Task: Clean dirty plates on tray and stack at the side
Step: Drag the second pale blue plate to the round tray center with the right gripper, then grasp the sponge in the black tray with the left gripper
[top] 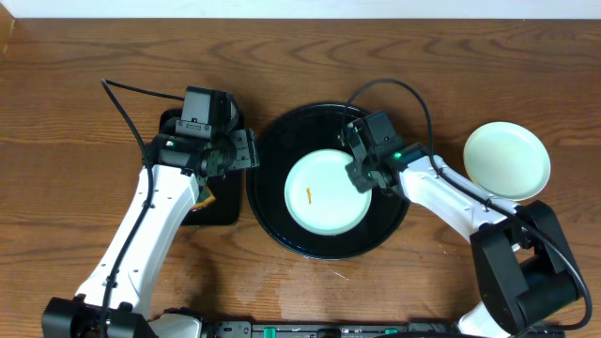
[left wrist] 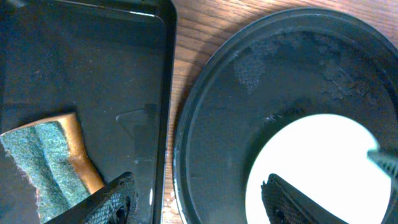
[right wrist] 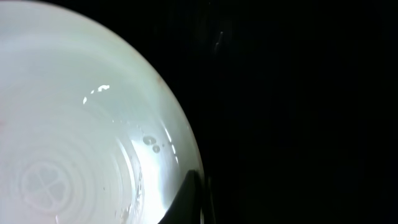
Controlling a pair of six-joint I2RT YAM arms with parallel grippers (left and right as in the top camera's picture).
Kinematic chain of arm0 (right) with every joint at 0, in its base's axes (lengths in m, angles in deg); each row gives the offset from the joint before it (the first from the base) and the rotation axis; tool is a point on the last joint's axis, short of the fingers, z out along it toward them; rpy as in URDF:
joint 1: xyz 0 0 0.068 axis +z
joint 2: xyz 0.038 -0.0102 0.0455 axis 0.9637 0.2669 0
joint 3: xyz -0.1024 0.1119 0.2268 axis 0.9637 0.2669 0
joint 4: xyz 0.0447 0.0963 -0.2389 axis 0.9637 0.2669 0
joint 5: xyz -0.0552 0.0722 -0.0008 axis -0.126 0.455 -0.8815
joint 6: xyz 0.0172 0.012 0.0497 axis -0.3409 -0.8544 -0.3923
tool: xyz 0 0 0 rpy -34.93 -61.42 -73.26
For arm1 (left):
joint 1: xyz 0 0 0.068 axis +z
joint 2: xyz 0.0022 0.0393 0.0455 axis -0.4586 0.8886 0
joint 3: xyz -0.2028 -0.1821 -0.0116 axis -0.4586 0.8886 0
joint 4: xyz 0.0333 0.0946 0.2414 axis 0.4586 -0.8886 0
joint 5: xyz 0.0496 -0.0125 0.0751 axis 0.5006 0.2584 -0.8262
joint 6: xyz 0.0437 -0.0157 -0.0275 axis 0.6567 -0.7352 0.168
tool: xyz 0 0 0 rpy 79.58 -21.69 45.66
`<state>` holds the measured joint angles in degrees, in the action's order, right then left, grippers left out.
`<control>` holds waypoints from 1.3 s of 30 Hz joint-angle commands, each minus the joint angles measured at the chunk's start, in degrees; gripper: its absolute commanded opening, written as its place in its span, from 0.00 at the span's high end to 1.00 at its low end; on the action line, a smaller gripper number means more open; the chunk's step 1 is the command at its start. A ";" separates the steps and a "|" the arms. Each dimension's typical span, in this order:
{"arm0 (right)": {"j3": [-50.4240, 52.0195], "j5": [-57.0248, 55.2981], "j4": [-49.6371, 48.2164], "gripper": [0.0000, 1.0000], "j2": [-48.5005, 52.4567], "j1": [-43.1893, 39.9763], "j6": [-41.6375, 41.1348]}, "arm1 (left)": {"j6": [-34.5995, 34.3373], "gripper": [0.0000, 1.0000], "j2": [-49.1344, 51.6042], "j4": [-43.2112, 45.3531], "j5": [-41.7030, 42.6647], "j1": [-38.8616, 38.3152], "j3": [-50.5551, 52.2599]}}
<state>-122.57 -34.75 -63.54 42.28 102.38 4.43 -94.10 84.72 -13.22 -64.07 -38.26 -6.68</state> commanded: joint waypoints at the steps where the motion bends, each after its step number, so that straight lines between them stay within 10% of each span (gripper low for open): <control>1: -0.94 -5.27 -3.28 0.99 -1.05 -0.55 6.86 | 0.55 0.32 -0.20 -0.13 -1.40 0.17 -0.42; 2: -0.96 -5.33 -4.07 0.94 -1.07 -0.55 7.39 | 0.55 0.33 -0.20 -0.33 -2.27 0.17 -0.42; 4: -1.01 -6.23 -4.68 0.46 -1.09 -0.57 6.51 | 0.55 0.33 -0.20 -1.07 -4.24 0.17 -0.42; 5: -1.03 -7.06 -4.61 0.37 -1.09 -0.59 5.49 | 0.52 0.33 -0.20 -1.51 -5.25 0.17 -0.42; 9: -1.01 -6.27 -2.80 0.35 -1.07 -2.25 0.00 | 0.52 0.32 -0.20 -2.67 -6.69 0.20 -0.42; 16: -0.90 18.99 0.63 0.49 -0.66 -7.48 -10.60 | -1.79 0.32 0.66 -3.15 -6.75 0.81 -0.42; 25: -0.90 19.04 -0.15 0.64 6.10 -7.63 -16.37 | -7.69 0.32 4.13 -6.19 -6.71 3.80 -0.42; 31: -0.98 19.06 -0.94 0.99 7.28 -11.28 -19.56 | -7.39 0.33 4.68 -8.57 -6.75 3.91 -0.42; 39: -0.98 16.35 1.03 0.99 7.15 -14.36 -18.58 | -9.66 0.32 5.20 -8.22 -11.61 3.93 2.86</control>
<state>-123.51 -15.12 -63.59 48.59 88.87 -14.12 -102.07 89.11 -21.92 -72.70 -34.56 -6.15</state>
